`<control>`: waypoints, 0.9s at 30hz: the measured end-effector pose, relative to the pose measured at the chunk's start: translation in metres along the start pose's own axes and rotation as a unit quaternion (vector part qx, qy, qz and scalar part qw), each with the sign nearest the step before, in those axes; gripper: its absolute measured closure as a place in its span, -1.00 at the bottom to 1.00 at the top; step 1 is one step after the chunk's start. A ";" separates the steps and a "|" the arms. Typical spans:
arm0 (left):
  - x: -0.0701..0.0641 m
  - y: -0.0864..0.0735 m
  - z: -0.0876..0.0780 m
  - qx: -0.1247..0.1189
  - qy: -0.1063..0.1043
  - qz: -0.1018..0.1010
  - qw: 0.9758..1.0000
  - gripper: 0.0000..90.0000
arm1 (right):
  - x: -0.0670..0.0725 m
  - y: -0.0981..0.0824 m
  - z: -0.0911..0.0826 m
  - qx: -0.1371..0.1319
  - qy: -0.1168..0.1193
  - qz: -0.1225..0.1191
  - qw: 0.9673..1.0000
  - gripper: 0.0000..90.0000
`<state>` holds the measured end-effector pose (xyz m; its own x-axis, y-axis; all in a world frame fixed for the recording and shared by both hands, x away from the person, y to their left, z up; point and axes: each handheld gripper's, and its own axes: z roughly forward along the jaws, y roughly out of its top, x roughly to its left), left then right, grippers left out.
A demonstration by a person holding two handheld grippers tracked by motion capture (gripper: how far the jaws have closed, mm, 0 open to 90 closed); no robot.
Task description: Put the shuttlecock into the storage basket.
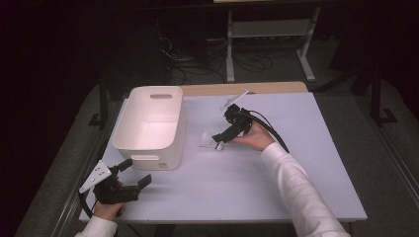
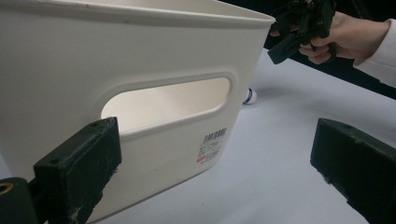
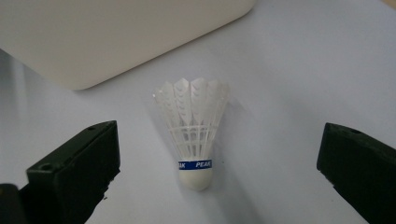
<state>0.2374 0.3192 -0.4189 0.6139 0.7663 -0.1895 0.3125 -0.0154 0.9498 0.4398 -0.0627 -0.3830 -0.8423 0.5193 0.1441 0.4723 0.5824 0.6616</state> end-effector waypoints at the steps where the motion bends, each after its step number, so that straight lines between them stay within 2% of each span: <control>1: 0.000 0.000 0.000 0.000 0.000 0.000 1.000 -0.97 | -0.002 0.000 0.001 0.005 -0.001 -0.006 1.000 -1.00; 6: 0.000 0.000 0.000 0.001 0.000 0.003 1.000 -0.97 | -0.006 0.000 0.008 0.021 0.004 -0.007 1.000 -1.00; 11: 0.000 0.000 0.000 0.002 0.000 0.005 1.000 -0.97 | -0.007 -0.003 0.014 0.039 0.015 0.004 0.999 -1.00; 13: 0.000 0.000 0.000 0.001 0.000 0.004 1.000 -0.97 | -0.010 -0.004 0.018 0.041 0.015 -0.006 0.999 -1.00; 17: 0.000 0.000 0.000 0.000 -0.001 0.004 1.000 -0.97 | -0.010 -0.006 0.025 0.055 0.020 -0.001 0.998 -1.00; 27: 0.000 0.000 -0.001 0.002 -0.002 0.005 1.000 -0.97 | -0.005 -0.008 0.039 0.079 0.042 -0.002 0.996 -0.71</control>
<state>0.2371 0.3199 -0.4187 0.6196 0.7640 -0.1799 0.3091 -0.0268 0.9507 0.4510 -0.0457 -0.4174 -0.8603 0.4663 0.2060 0.4974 0.6789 0.5401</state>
